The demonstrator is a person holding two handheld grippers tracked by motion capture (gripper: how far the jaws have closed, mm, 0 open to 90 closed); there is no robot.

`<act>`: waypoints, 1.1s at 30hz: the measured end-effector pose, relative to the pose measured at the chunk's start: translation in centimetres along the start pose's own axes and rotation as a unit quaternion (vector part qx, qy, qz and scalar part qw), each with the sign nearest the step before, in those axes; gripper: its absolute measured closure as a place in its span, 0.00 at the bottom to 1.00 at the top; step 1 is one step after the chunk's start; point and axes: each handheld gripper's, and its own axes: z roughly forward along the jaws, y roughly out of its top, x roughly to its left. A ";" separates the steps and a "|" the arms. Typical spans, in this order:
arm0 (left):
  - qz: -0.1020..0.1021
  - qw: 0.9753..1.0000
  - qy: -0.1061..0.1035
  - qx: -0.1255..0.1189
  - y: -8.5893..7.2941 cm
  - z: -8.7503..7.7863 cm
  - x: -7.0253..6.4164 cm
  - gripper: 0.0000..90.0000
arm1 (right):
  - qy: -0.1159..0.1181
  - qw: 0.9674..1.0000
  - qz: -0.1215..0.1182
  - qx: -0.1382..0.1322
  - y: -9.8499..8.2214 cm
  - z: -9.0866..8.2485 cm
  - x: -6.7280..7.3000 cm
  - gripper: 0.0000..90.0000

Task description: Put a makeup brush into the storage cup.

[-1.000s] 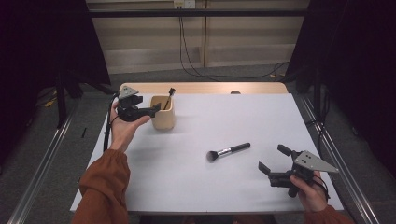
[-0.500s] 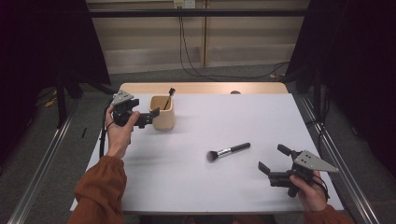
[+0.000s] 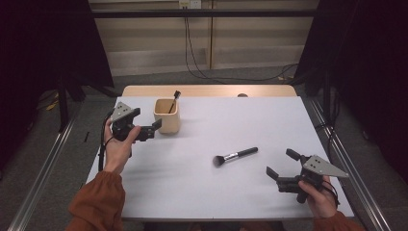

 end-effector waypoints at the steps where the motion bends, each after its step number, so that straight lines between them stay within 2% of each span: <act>1: -0.001 1.000 0.000 0.002 -0.1 -0.1 -0.2 0.05 | 0.000 1.000 0.001 0.000 0.0 0.0 0.0 0.00; 3: -0.012 1.000 -0.005 0.001 -0.4 -0.4 -0.4 0.05 | 0.002 1.000 0.001 0.000 0.0 0.0 0.0 0.00; 6: -0.016 1.000 -0.009 0.002 -0.8 -0.9 -0.7 0.05 | 0.005 1.000 0.001 0.002 0.0 -0.1 0.0 0.00; 8: -0.021 0.999 -0.026 -0.003 -1.2 -1.3 -1.0 0.05 | 0.004 1.000 0.002 0.001 0.0 -0.1 0.0 0.00; 9: -0.018 0.999 -0.027 -0.001 -1.3 -1.5 -1.1 0.05 | 0.004 1.000 0.003 0.002 0.0 -0.1 0.0 0.00; 14: -0.010 1.000 -0.025 -0.008 -2.2 -2.9 -1.9 0.05 | 0.003 1.000 0.001 0.001 0.0 -0.2 0.1 0.00; 18: -0.020 0.999 -0.023 -0.018 -2.7 -3.8 -2.1 0.05 | 0.004 1.000 0.002 0.001 0.0 -0.2 0.1 0.00; 25: -0.021 0.999 -0.017 -0.024 -3.5 -4.9 -2.8 0.04 | 0.003 1.000 0.003 0.001 0.0 -0.2 0.1 0.00; 28: -0.028 0.999 -0.030 -0.030 -4.0 -5.5 -2.9 0.04 | 0.000 1.000 0.003 0.002 0.0 -0.2 0.0 0.00; 29: -0.025 0.999 -0.020 -0.026 -4.1 -5.8 -3.0 0.03 | -0.001 1.000 0.003 0.001 0.0 -0.2 0.0 0.00; 33: -0.025 0.999 -0.018 -0.029 -4.7 -6.5 -3.2 0.03 | 0.001 1.000 0.003 0.003 0.0 -0.2 0.0 0.00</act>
